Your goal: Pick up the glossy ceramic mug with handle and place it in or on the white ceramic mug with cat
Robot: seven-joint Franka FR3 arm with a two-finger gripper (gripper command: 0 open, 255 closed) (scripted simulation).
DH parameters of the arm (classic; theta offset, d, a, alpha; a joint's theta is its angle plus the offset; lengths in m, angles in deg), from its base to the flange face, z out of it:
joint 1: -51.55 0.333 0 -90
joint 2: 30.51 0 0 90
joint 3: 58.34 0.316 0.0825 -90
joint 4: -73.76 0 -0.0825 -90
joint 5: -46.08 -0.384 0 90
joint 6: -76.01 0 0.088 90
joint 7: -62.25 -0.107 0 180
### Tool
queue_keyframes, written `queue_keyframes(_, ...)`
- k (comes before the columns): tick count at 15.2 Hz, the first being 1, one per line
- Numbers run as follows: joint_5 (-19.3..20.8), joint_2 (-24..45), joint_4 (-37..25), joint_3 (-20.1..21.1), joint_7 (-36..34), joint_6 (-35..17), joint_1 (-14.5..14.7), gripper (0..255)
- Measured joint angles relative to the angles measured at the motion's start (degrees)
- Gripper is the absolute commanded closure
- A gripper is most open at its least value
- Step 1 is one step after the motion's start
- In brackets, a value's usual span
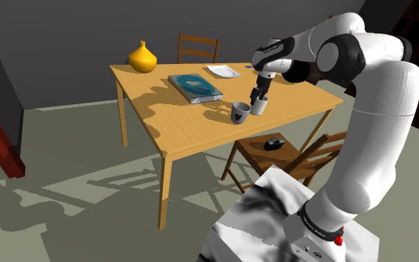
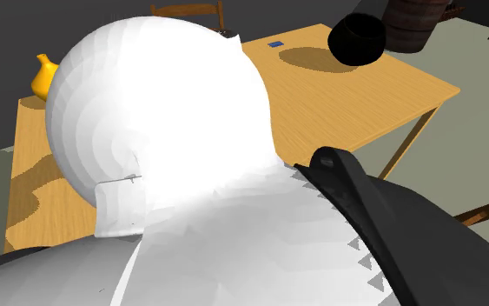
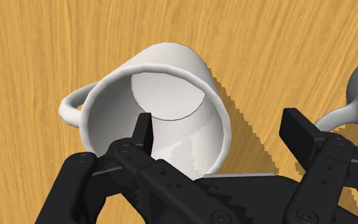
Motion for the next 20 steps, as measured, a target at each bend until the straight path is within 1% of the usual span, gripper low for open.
queue_keyframes(7, -0.27, 0.50, 0.56, 0.15, 0.12, -1.04, -0.06, 0)
queue_keyframes(8, -0.27, 0.50, 0.56, 0.15, 0.12, -1.05, -0.06, 255)
queue_keyframes(18, -0.28, 0.50, 0.57, 0.16, 0.12, -1.05, -0.05, 255)
queue_keyframes(20, -0.08, 0.16, 0.15, 0.06, -0.02, -0.31, 0.02, 255)
